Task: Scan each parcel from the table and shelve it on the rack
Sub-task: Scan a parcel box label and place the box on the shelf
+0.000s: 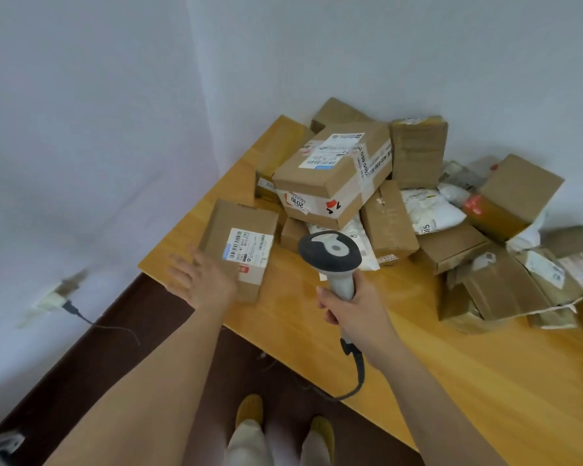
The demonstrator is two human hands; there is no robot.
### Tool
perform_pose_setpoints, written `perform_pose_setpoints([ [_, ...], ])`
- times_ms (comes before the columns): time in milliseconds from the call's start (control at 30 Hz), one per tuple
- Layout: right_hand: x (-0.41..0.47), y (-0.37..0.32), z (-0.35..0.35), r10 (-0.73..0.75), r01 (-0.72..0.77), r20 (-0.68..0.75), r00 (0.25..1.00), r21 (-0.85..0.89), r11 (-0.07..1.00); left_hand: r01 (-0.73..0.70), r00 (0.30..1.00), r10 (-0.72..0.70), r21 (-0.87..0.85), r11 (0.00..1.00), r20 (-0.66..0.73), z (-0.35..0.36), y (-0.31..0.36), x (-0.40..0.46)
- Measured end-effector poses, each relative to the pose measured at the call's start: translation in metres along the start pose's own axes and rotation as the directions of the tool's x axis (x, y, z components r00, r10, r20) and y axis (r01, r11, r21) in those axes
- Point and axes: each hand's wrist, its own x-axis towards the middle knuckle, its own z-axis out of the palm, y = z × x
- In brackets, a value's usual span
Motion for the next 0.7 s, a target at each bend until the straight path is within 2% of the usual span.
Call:
perform_pose_setpoints([
  [100,0.012,0.005,-0.004,0.01,-0.009,0.026,1.0,-0.02,1.0,0.132,0.985,-0.12,-0.091,0.987,0.127,-0.001,-0.006,0.013],
  [200,0.016,0.007,-0.005,-0.008,0.01,0.063,0.998,-0.031,0.999,0.145,0.971,-0.091,-0.246,0.958,0.22,0.004,-0.016,0.011],
  [500,-0.018,0.033,-0.051,-0.065,0.071,0.189,0.98,-0.023,0.997,0.304,0.95,-0.258,-0.35,0.886,0.173,0.045,-0.042,-0.093],
  [700,-0.051,0.063,-0.106,-0.033,0.039,0.174,0.984,-0.032,0.999,0.345,0.931,-0.28,-0.321,0.882,0.233,0.072,-0.043,-0.181],
])
